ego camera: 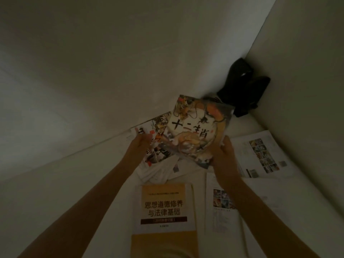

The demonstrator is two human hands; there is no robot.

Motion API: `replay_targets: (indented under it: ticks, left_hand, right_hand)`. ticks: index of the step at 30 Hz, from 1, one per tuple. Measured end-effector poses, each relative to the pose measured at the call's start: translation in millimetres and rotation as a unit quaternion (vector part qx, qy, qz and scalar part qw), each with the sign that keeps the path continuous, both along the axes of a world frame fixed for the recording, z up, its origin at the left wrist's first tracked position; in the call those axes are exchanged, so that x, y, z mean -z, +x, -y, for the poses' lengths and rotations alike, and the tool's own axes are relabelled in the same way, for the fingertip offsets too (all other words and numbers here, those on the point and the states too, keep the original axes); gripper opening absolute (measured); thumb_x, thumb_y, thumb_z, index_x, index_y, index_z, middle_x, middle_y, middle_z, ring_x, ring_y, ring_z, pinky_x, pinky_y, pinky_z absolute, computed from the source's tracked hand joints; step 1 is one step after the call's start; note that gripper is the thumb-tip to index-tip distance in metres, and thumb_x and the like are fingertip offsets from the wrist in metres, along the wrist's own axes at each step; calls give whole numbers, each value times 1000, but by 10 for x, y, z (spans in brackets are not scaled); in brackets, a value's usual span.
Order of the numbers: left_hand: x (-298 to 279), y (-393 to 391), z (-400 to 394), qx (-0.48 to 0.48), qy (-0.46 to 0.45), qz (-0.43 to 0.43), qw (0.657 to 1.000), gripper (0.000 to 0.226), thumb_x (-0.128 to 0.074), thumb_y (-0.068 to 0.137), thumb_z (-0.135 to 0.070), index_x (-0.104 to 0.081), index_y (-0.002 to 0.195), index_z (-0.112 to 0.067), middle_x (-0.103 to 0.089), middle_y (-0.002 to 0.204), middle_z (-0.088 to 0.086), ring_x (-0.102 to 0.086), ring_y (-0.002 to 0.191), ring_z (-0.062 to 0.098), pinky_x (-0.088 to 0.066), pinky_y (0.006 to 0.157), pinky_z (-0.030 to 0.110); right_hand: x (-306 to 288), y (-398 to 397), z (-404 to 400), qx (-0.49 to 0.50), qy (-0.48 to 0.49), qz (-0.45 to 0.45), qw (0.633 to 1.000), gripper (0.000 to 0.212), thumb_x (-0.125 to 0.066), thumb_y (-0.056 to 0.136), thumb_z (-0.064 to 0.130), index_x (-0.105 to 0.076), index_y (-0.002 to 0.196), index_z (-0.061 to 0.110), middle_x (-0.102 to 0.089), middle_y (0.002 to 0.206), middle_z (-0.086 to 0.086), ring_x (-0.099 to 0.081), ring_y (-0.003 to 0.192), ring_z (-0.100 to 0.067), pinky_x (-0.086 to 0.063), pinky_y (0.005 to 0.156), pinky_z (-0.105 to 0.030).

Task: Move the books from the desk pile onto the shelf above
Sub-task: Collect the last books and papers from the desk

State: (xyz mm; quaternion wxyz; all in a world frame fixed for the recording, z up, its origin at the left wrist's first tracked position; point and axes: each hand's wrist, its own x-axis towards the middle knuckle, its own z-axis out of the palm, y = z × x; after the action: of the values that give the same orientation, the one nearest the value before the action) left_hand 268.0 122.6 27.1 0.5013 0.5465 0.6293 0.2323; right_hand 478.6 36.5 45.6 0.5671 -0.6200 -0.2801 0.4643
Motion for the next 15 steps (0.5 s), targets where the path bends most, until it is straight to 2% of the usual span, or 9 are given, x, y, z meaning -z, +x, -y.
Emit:
replay_targets:
  ticks: [3,5,7,9,11,13,15]
  left_hand:
    - [52,-50,-233,4,78,-107,991,23,-48,96,-15,-58,113,-2,-55,107,13,-53,101,24,-39,82,28]
    - [170,-160,-415,10,78,-151,985,29,-47,96,-14,-54,119,2,-52,120,21,-51,112,32,-40,94,36]
    - [293,-244,-553,41,68,-185,980,27,-45,97,-15,-54,113,4,-53,118,24,-51,111,36,-40,95,40]
    - [404,-269,-627,92,57,-230,967,34,-41,97,-24,-53,110,5,-52,116,25,-50,107,37,-40,91,41]
    - [501,-255,-660,142,66,-288,945,53,-31,96,-42,-53,116,2,-49,120,22,-47,109,37,-40,91,44]
    - [487,-209,-646,142,83,-329,930,49,-35,97,-41,-52,124,-3,-46,127,19,-43,116,37,-41,93,45]
    - [448,-160,-595,122,70,-335,932,46,-41,97,-40,-51,126,-5,-44,128,20,-41,118,37,-38,95,46]
  right_hand:
    - [307,-400,-59,59,-89,-142,984,31,-55,92,11,-50,122,4,-63,117,-16,-63,103,-31,-58,69,-36]
    - [462,-603,-109,58,-120,-155,979,28,-51,94,4,-53,121,6,-64,114,-14,-63,102,-30,-57,73,-36]
    - [563,-710,-151,24,-147,-96,984,18,-49,95,5,-61,109,7,-67,101,-12,-64,90,-28,-55,72,-35]
    - [641,-759,-213,43,-192,2,980,12,-48,93,4,-58,87,7,-60,79,-6,-57,69,-18,-47,56,-26]
    - [694,-818,-284,114,-207,6,972,9,-50,89,6,-55,96,6,-57,83,-7,-54,71,-18,-43,57,-26]
    - [727,-899,-356,177,-214,-83,957,27,-54,87,11,-51,114,8,-57,97,-8,-55,86,-23,-46,65,-30]
    - [724,-975,-450,196,-222,-134,946,30,-55,88,11,-50,117,8,-57,99,-10,-53,85,-23,-41,60,-27]
